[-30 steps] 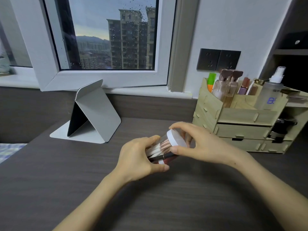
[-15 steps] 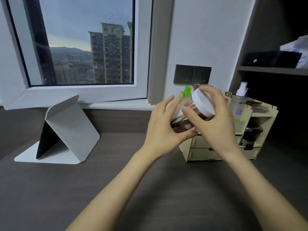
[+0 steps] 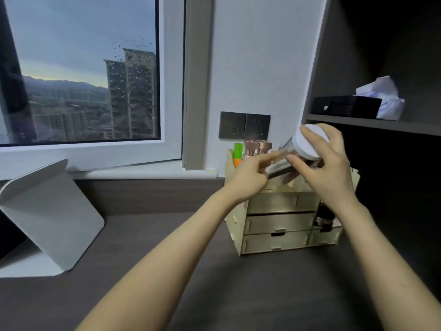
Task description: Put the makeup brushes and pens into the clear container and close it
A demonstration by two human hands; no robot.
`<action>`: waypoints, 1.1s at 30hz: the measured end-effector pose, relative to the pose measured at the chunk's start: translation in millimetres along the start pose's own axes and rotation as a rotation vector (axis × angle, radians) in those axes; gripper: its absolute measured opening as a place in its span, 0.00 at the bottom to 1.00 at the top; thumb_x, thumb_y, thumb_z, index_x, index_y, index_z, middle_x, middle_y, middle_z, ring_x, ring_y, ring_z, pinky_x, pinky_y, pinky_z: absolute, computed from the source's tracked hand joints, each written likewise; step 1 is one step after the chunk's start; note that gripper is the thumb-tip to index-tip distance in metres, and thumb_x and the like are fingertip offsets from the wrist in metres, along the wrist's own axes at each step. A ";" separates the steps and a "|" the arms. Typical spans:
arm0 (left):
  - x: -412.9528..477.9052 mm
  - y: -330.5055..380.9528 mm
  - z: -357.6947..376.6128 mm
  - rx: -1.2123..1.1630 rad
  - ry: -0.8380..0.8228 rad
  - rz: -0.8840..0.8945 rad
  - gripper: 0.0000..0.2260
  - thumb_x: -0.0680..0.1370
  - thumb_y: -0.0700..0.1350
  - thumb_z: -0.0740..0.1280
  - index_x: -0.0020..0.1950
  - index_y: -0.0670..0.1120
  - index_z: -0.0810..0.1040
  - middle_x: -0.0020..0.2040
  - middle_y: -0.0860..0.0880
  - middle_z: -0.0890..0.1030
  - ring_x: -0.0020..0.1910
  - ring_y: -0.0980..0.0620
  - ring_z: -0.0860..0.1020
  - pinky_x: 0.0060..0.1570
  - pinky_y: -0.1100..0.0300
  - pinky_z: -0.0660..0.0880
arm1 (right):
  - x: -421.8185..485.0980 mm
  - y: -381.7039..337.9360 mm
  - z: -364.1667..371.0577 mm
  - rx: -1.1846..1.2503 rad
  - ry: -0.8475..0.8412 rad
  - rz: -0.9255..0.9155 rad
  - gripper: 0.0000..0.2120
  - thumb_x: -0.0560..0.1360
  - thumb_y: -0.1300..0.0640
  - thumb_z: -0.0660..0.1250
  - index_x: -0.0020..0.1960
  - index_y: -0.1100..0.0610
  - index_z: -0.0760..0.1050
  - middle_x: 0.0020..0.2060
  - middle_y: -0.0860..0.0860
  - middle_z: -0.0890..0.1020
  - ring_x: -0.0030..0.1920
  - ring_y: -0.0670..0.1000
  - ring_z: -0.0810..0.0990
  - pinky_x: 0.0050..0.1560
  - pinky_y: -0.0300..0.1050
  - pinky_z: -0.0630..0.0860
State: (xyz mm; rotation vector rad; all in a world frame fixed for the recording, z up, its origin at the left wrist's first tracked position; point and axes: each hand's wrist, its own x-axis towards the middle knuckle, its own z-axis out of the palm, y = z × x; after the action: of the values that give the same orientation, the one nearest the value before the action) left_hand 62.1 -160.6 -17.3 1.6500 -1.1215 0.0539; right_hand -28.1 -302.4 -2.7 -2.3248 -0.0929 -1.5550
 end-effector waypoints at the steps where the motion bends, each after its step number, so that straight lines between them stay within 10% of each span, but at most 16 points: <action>1: 1.3 -1.0 2.7 -0.044 -0.005 -0.018 0.24 0.73 0.29 0.58 0.65 0.48 0.71 0.63 0.46 0.76 0.61 0.51 0.73 0.57 0.63 0.72 | -1.0 6.1 2.1 -0.012 -0.019 -0.012 0.26 0.69 0.55 0.73 0.66 0.59 0.73 0.66 0.62 0.69 0.67 0.54 0.67 0.67 0.35 0.63; 10: 7.9 -8.9 15.6 -0.226 -0.018 -0.137 0.21 0.75 0.29 0.58 0.68 0.40 0.67 0.63 0.45 0.73 0.60 0.56 0.70 0.50 0.75 0.68 | 6.8 26.9 18.0 0.000 -0.154 0.162 0.27 0.69 0.53 0.73 0.67 0.55 0.72 0.66 0.57 0.69 0.67 0.54 0.69 0.66 0.40 0.64; 15: 23.8 -14.2 19.6 -0.247 0.001 -0.199 0.24 0.75 0.31 0.56 0.71 0.41 0.62 0.69 0.38 0.67 0.67 0.44 0.66 0.66 0.52 0.64 | 52.6 29.6 30.4 -0.203 -0.387 0.276 0.26 0.69 0.43 0.70 0.65 0.50 0.74 0.61 0.56 0.77 0.61 0.57 0.75 0.59 0.48 0.71; 19: 30.8 -22.8 19.9 -0.317 0.036 -0.330 0.28 0.72 0.29 0.54 0.71 0.45 0.61 0.62 0.38 0.71 0.45 0.51 0.74 0.46 0.54 0.74 | 56.8 33.8 47.8 -0.229 -0.500 0.277 0.22 0.70 0.43 0.69 0.58 0.56 0.78 0.54 0.58 0.82 0.56 0.58 0.77 0.55 0.52 0.75; 21: 31.8 -25.1 20.5 -0.376 0.048 -0.386 0.28 0.72 0.28 0.53 0.71 0.44 0.60 0.64 0.33 0.69 0.39 0.51 0.74 0.37 0.61 0.71 | 51.8 41.3 55.6 -0.259 -0.499 0.295 0.25 0.70 0.41 0.68 0.60 0.56 0.77 0.56 0.58 0.81 0.58 0.59 0.77 0.54 0.50 0.73; 24: 33.4 -27.5 23.0 -0.411 0.041 -0.410 0.28 0.72 0.28 0.53 0.71 0.44 0.59 0.69 0.29 0.59 0.59 0.35 0.72 0.37 0.62 0.70 | 45.2 49.9 62.0 -0.287 -0.484 0.321 0.29 0.69 0.35 0.65 0.63 0.51 0.74 0.58 0.58 0.80 0.59 0.59 0.76 0.55 0.50 0.73; 33: 13.6 -12.8 -1.2 -0.449 0.111 -0.335 0.26 0.73 0.26 0.53 0.69 0.44 0.63 0.53 0.45 0.76 0.50 0.49 0.76 0.53 0.53 0.74 | 30.5 3.9 44.5 -0.500 -0.220 0.197 0.24 0.76 0.40 0.59 0.65 0.54 0.72 0.62 0.57 0.75 0.59 0.61 0.76 0.52 0.52 0.74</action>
State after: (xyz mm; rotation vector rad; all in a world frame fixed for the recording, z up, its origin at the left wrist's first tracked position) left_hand 78.9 -168.7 -18.8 1.3861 -0.6982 -0.2988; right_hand 24.3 -296.1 8.8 -2.7724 0.5127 -1.3327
